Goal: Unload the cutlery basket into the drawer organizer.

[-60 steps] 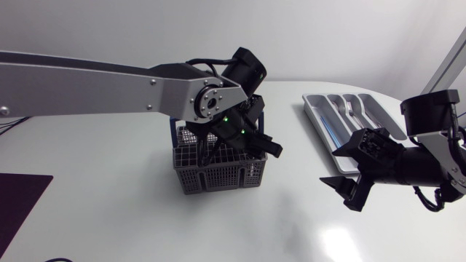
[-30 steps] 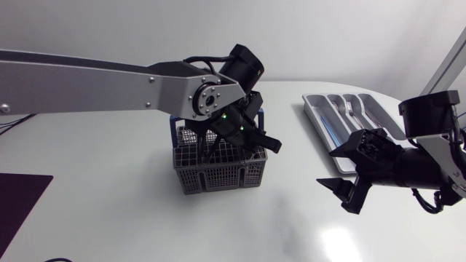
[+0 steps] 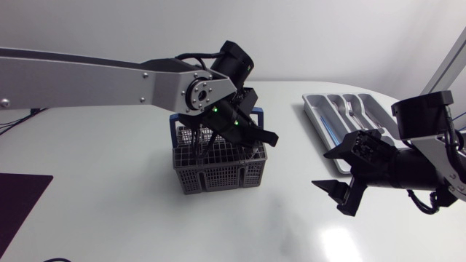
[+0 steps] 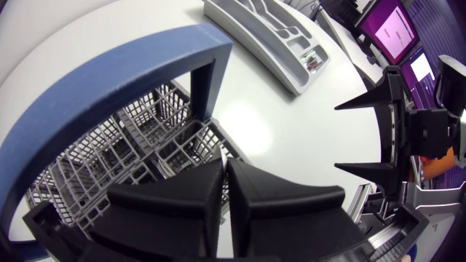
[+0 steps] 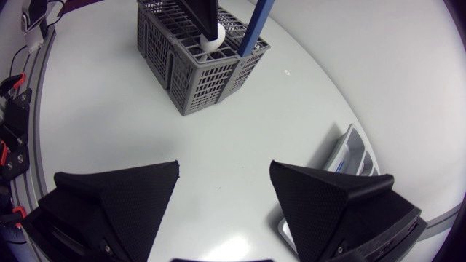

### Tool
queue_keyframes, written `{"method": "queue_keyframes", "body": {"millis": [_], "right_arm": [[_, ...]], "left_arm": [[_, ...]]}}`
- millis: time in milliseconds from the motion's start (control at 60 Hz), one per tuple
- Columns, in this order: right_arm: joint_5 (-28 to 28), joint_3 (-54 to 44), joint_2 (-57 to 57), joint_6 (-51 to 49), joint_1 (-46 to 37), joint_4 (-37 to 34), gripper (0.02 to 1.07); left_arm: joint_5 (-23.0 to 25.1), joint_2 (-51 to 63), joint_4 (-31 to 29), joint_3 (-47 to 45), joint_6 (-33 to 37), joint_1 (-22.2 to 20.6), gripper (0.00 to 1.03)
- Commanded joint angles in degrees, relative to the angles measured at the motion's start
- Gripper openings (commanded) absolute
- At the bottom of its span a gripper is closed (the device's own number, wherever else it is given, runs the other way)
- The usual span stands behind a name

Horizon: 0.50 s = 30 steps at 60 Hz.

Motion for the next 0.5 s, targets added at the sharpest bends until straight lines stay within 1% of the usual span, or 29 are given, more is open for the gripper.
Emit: {"method": "queue_keyframes", "body": {"millis": [0, 300, 483], "right_arm": [[0.53, -1.85, -0.36, 1.66, 0.70, 0.24, 0.92], [0.53, -2.29, -0.97, 2.80, 2.11, 0.24, 0.92], [0.53, -2.20, -2.20, 4.03, 3.34, 0.16, 0.92]], "left_arm": [[1.59, -1.49, 1.23, -0.80, -0.99, 0.41, 0.04], [2.11, -6.68, 1.40, -1.42, -1.52, 0.58, 0.04], [2.99, -10.19, 1.84, -3.88, -1.52, 0.32, 0.04]]}}
